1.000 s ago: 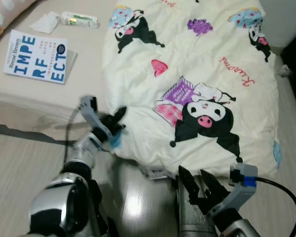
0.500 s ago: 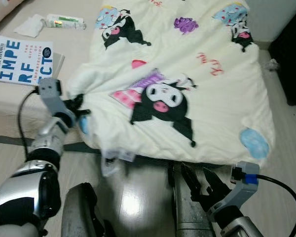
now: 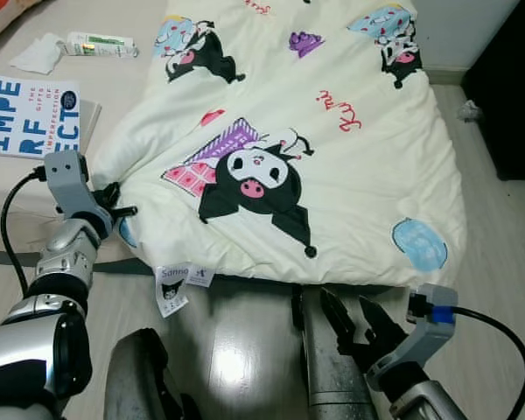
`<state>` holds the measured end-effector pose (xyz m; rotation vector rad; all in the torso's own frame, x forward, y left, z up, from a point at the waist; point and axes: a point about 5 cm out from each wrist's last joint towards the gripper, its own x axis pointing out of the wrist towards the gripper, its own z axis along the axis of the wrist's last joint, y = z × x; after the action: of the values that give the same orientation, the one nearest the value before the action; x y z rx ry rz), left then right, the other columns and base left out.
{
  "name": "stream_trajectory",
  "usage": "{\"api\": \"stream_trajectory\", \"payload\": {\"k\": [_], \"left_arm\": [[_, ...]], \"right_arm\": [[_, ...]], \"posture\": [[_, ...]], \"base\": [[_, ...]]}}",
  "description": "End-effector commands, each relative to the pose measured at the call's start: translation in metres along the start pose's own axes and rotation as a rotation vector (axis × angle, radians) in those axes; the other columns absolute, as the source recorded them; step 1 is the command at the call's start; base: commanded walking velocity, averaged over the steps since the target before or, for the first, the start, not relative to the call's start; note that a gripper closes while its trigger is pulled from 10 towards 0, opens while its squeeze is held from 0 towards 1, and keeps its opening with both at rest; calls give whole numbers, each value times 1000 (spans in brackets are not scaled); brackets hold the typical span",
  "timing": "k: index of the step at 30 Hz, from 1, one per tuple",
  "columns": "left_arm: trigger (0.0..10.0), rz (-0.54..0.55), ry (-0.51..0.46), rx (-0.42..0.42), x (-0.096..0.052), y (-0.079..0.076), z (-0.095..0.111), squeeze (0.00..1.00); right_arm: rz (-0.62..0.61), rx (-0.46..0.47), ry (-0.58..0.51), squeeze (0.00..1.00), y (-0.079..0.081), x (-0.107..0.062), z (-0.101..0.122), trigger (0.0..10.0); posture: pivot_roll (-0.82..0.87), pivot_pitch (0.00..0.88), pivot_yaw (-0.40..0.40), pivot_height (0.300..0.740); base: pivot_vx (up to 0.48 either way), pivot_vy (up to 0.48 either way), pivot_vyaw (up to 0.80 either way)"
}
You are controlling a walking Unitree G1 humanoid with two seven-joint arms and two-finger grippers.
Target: Clean up the room
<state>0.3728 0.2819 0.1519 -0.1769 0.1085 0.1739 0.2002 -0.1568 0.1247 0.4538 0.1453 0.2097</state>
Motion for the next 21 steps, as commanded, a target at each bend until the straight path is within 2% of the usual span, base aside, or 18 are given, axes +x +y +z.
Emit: {"api": "stream_trajectory", "payload": {"k": [1,4,7,9,10,11,14,15,16,17,18,19,20,21], "left_arm": [[0,184,232,9,-23,45,-47,0],[0,186,282,-1,-27,48,-56,0],[0,131,401,-4,-36,44,-80,0],[0,126,414,-5,-37,44,-83,0],[4706,118,444,3,-40,44,-89,0],[10000,109,474,4,-43,44,-96,0],[10000,84,524,9,-48,42,-105,0],[10000,66,571,71,-52,41,-113,90],[10000,56,598,117,-54,42,-117,90],[10000,56,598,117,-54,42,-117,90],[10000,50,616,148,-56,42,-120,231],[10000,67,630,182,-59,46,-123,565],[10000,82,634,197,-61,49,-124,565],[10000,109,631,238,-62,54,-123,996]], "right_arm": [[-26,4,35,0,-6,-3,-8,10000],[-27,1,39,0,-7,-2,-9,10000],[-27,-1,39,0,-8,1,-9,10000],[-27,-1,39,0,-8,1,-9,10000],[-28,-4,39,0,-9,2,-9,10000],[-30,-6,40,0,-10,4,-9,10000],[-31,-9,40,0,-11,6,-9,10000],[-33,-13,40,0,-12,8,-8,10000],[-34,-15,39,0,-13,9,-8,10000],[-34,-15,39,0,-13,9,-8,10000],[-35,-17,39,0,-14,10,-8,10000],[-38,-20,39,0,-14,11,-8,10000],[-39,-22,39,0,-15,11,-8,10000],[-40,-23,38,0,-15,12,-8,10000]], "posture": [[-263,468,46,497],[-263,468,46,497],[-261,461,49,497],[-261,461,49,497],[-259,450,50,497],[-255,442,52,497],[-255,442,52,497],[-252,426,56,497],[-252,426,56,497],[-252,426,56,497],[-252,424,57,497],[-252,418,59,497],[-252,418,59,497],[-249,411,62,497]], "base": [[0,0,0],[0,0,0],[0,0,0],[0,0,0],[0,0,0],[0,0,0],[0,0,0],[0,0,0],[0,0,0],[0,0,0],[0,0,0],[0,0,0],[0,0,0],[0,0,0]]}}
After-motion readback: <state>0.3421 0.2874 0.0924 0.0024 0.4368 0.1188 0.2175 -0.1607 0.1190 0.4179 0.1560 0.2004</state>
